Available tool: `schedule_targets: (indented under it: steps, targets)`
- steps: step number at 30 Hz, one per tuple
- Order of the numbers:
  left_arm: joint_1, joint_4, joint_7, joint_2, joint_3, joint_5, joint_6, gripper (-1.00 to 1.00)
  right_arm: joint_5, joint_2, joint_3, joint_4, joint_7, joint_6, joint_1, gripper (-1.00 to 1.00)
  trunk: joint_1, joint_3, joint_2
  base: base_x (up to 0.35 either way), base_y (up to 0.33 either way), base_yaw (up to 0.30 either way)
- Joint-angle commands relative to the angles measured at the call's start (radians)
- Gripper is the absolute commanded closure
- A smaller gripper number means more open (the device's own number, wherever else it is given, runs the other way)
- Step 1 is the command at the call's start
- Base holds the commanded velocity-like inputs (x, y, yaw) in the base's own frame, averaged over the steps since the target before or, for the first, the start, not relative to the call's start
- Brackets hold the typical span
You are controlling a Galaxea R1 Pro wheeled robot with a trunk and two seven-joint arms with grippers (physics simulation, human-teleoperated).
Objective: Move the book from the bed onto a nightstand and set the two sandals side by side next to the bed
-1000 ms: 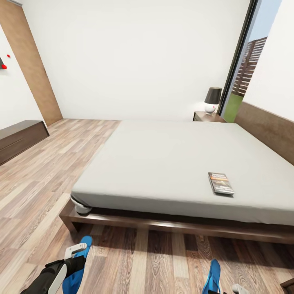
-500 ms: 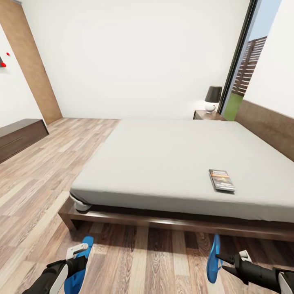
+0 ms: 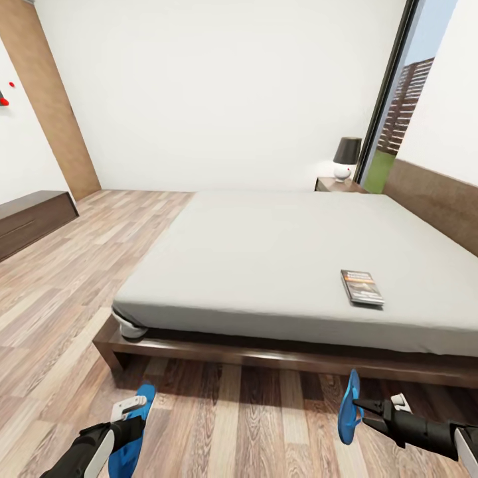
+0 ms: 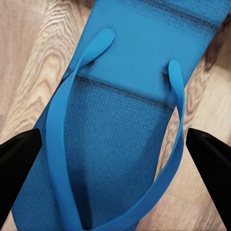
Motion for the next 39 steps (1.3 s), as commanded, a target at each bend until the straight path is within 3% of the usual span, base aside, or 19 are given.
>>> schedule_targets:
  steps: [1, 39]
  targets:
    - [0.0, -0.001, -0.002, 0.0, 0.003, 0.005, 0.006, 1.0, 0.002, 0.0, -0.004, 0.0, 0.004, 0.009, -0.001, 1.0, 0.004, -0.004, -0.008, 0.0, 0.0, 0.0]
    - [0.0, 0.0, -0.003, -0.001, 0.004, 0.006, -0.02, 1.0, 0.0, -0.005, -0.007, -0.004, 0.003, 0.009, -0.001, 1.0, 0.149, -0.123, -0.274, 0.0, 0.0, 0.0]
